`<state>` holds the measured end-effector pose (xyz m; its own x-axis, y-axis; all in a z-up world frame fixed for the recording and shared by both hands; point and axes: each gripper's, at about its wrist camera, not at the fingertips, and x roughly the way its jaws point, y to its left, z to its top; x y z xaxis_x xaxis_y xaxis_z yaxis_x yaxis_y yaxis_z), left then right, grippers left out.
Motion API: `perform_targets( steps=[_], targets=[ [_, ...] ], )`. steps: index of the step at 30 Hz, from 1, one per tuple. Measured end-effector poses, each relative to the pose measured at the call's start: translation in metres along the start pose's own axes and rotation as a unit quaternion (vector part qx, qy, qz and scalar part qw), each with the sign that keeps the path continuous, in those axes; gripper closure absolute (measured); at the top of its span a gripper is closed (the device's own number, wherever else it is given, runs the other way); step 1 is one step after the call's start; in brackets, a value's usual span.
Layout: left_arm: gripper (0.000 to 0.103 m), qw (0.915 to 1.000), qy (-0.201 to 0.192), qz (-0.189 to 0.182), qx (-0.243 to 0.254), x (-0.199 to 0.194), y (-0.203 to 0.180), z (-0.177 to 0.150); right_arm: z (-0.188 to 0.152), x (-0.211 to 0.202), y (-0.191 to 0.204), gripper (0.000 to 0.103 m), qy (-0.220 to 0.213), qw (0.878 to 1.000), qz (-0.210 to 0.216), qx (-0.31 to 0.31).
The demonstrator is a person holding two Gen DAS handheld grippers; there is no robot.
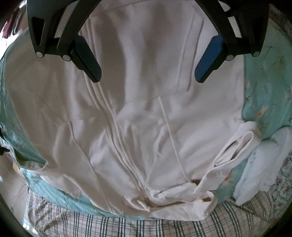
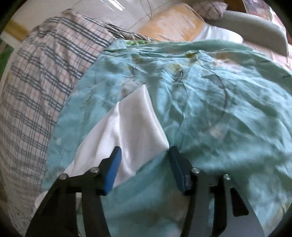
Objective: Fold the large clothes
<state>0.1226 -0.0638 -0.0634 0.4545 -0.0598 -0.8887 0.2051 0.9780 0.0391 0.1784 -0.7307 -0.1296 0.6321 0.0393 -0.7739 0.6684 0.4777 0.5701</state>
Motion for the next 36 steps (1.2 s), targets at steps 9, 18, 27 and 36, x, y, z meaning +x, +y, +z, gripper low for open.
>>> perform_targets(
  steps=[9,18,27,36],
  targets=[
    [0.001,0.9996,-0.007,-0.027,-0.004,0.001,-0.005,0.004,-0.018,-0.015,0.085,0.092,-0.012,0.989,0.075,-0.125],
    [0.001,0.9981,-0.017,-0.049,-0.035,-0.006,0.022,-0.002,-0.159,-0.014,0.256,0.093,0.101,0.922,0.254,-0.274],
    [0.001,0.9924,-0.018,-0.085,-0.087,-0.007,0.070,-0.016,-0.331,0.032,0.367,0.093,0.268,0.842,0.348,-0.314],
    [0.001,0.9841,-0.021,-0.131,-0.118,0.015,0.104,-0.009,-0.440,0.090,0.409,0.088,0.413,0.780,0.359,-0.304]
  ],
)
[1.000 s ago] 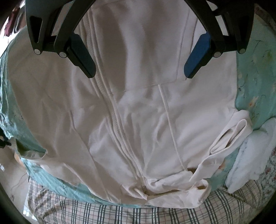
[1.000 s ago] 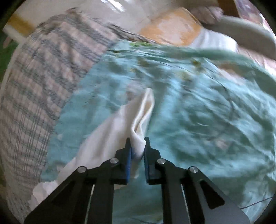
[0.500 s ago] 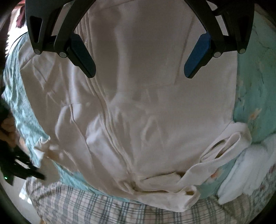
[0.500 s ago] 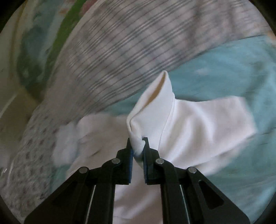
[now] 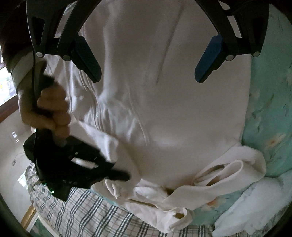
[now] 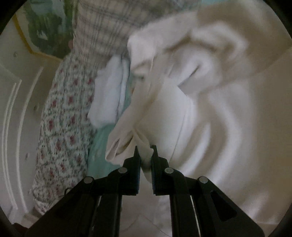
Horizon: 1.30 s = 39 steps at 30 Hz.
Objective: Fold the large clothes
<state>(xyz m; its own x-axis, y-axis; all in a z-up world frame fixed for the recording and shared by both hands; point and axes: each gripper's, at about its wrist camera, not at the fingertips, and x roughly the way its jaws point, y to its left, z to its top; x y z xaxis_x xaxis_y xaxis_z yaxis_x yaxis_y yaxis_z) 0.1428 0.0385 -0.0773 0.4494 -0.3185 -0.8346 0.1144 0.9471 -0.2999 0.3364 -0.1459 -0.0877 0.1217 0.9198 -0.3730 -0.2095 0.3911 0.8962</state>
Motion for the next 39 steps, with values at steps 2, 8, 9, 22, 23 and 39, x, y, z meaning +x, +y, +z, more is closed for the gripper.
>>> perform_targets(
  steps=[2,8,9,22,23,39],
  targets=[
    [0.001,1.0000,0.003,-0.003,0.001,0.014,0.005,0.013,-0.002,0.006,-0.005,0.080,0.008,1.000,0.002,0.017],
    [0.001,0.9997,0.006,-0.024,-0.006,0.057,0.009,0.068,-0.011,-0.042,-0.010,0.062,-0.037,0.999,-0.004,0.016],
    [0.001,0.9996,0.006,-0.028,-0.006,0.062,0.008,0.075,-0.013,-0.055,-0.011,0.059,-0.050,0.999,-0.014,0.016],
    [0.100,0.9983,-0.051,0.018,0.020,0.083,-0.001,0.139,-0.055,-0.227,-0.037,0.052,-0.227,0.965,-0.124,0.051],
    [0.100,0.9968,-0.069,0.037,0.015,0.071,0.008,0.139,-0.054,-0.239,-0.039,0.052,-0.238,0.959,-0.143,0.050],
    [0.100,0.9958,-0.056,0.071,-0.012,0.061,0.049,0.123,0.046,-0.197,-0.127,0.048,-0.130,0.957,-0.251,0.057]
  ],
)
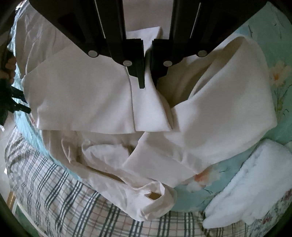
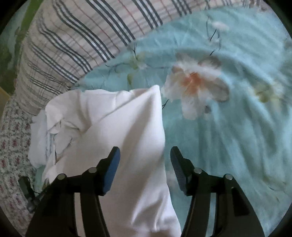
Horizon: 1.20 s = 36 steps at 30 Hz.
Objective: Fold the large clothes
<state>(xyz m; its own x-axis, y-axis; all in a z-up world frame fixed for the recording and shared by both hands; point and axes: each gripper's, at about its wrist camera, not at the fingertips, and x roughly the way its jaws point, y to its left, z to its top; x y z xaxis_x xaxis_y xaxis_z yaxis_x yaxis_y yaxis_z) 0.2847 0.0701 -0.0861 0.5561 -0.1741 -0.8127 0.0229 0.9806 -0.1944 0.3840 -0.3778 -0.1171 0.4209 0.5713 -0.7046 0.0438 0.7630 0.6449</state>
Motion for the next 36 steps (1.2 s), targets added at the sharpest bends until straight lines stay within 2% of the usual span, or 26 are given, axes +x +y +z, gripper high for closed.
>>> perform_targets(
  steps=[1,2,4,6,8,10,12,14,16,17,20,23,24,25,27,29,31,32,33,35,36],
  targets=[
    [0.100,1.0000,0.001,0.001,0.001,0.001,-0.001,0.001,0.002,0.006,0.000,0.084,0.012,1.000,0.012,-0.002],
    [0.100,1.0000,0.002,-0.001,0.000,0.000,-0.001,0.001,0.002,0.005,0.000,0.099,0.015,1.000,0.010,-0.006],
    [0.100,0.9998,0.003,-0.020,-0.002,-0.001,-0.004,0.002,0.002,-0.011,0.002,0.099,-0.019,0.999,-0.014,-0.024],
    [0.100,0.9998,0.003,-0.017,0.008,0.003,-0.013,0.002,0.002,-0.025,-0.003,0.099,-0.048,0.998,-0.040,-0.025],
    [0.100,0.9999,0.008,-0.003,0.014,0.011,-0.018,0.000,0.002,-0.022,-0.009,0.099,-0.042,0.998,-0.050,-0.016],
    [0.100,0.9999,0.008,-0.001,0.011,0.014,-0.015,-0.002,0.001,-0.013,-0.011,0.095,-0.015,0.998,-0.057,-0.011],
    [0.100,1.0000,0.004,-0.002,0.007,0.010,-0.012,-0.003,-0.004,-0.020,-0.002,0.094,-0.021,0.997,-0.077,-0.021],
    [0.100,0.9999,0.001,0.006,0.009,0.008,-0.009,-0.004,-0.013,-0.036,0.014,0.083,-0.048,0.994,-0.085,-0.044],
    [0.100,0.9999,0.001,0.006,0.008,0.008,-0.007,-0.004,-0.025,-0.048,0.029,0.076,-0.071,0.991,-0.091,-0.062],
    [0.100,0.9999,0.000,0.010,0.009,0.008,-0.006,-0.004,-0.033,-0.053,0.036,0.076,-0.078,0.991,-0.079,-0.070],
    [0.100,0.9997,-0.003,0.020,0.010,0.006,-0.004,-0.003,-0.051,-0.041,0.049,0.076,-0.047,0.995,-0.032,-0.087],
    [0.100,0.9996,0.001,0.026,0.007,0.005,0.001,-0.006,-0.060,-0.017,0.044,0.076,-0.011,0.994,-0.065,-0.088],
    [0.100,0.9997,0.001,0.025,0.005,0.002,0.003,-0.008,-0.062,-0.008,0.037,0.076,0.003,0.996,-0.062,-0.068],
    [0.100,0.9998,0.002,0.020,0.001,-0.001,0.005,-0.009,-0.065,0.002,0.032,0.076,0.023,0.998,-0.041,-0.047],
    [0.100,0.9999,0.000,-0.015,-0.009,-0.014,0.008,-0.012,-0.075,0.019,0.040,0.076,0.060,0.997,0.002,-0.056],
    [0.100,0.9995,-0.018,-0.027,-0.001,-0.034,0.005,-0.011,-0.085,0.027,0.058,0.076,0.067,0.994,-0.005,-0.086],
    [0.093,0.9988,-0.040,-0.022,0.017,-0.053,0.001,-0.002,-0.089,0.023,0.070,0.075,0.059,0.994,0.001,-0.096],
    [0.080,0.9984,-0.048,-0.018,0.021,-0.059,-0.001,0.004,-0.090,0.019,0.074,0.075,0.055,0.994,0.014,-0.094],
    [0.058,0.9978,-0.062,-0.007,0.024,-0.067,0.002,0.013,-0.091,0.013,0.079,0.075,0.049,0.994,0.024,-0.096],
    [0.035,0.9962,-0.083,0.022,0.017,-0.076,0.014,0.033,-0.094,-0.004,0.084,0.075,0.037,0.993,0.031,-0.108],
    [0.033,0.9950,-0.093,0.037,0.011,-0.077,0.025,0.046,-0.095,-0.011,0.086,0.075,0.034,0.993,0.034,-0.110]
  ],
)
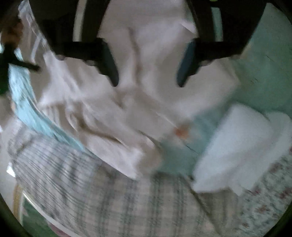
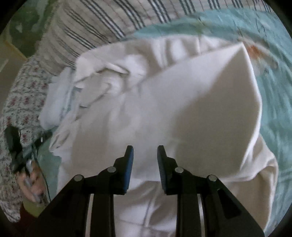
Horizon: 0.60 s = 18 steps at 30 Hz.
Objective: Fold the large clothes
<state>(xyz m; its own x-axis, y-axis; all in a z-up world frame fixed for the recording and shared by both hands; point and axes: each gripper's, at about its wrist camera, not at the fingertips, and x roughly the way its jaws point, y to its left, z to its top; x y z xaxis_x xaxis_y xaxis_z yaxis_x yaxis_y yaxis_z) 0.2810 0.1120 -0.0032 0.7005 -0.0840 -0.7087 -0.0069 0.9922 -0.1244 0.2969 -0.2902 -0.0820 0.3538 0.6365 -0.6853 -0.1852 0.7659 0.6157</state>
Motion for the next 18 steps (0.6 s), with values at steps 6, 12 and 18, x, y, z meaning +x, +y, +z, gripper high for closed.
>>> perform_targets(
  steps=[6,12,18],
  targets=[
    [0.029,0.9969,0.072,0.024,0.019,0.073,0.051,0.055,-0.009,-0.021,0.009,0.066,-0.003,1.000,0.001,0.005],
    [0.026,0.9839,0.165,-0.008,0.068,0.151,0.066,0.071,-0.017,-0.019,0.015,0.066,0.011,1.000,0.007,0.013],
    [0.040,0.9807,0.152,-0.045,0.115,0.166,0.045,0.073,-0.025,-0.011,0.018,0.066,0.027,0.999,0.008,0.015]
  ],
)
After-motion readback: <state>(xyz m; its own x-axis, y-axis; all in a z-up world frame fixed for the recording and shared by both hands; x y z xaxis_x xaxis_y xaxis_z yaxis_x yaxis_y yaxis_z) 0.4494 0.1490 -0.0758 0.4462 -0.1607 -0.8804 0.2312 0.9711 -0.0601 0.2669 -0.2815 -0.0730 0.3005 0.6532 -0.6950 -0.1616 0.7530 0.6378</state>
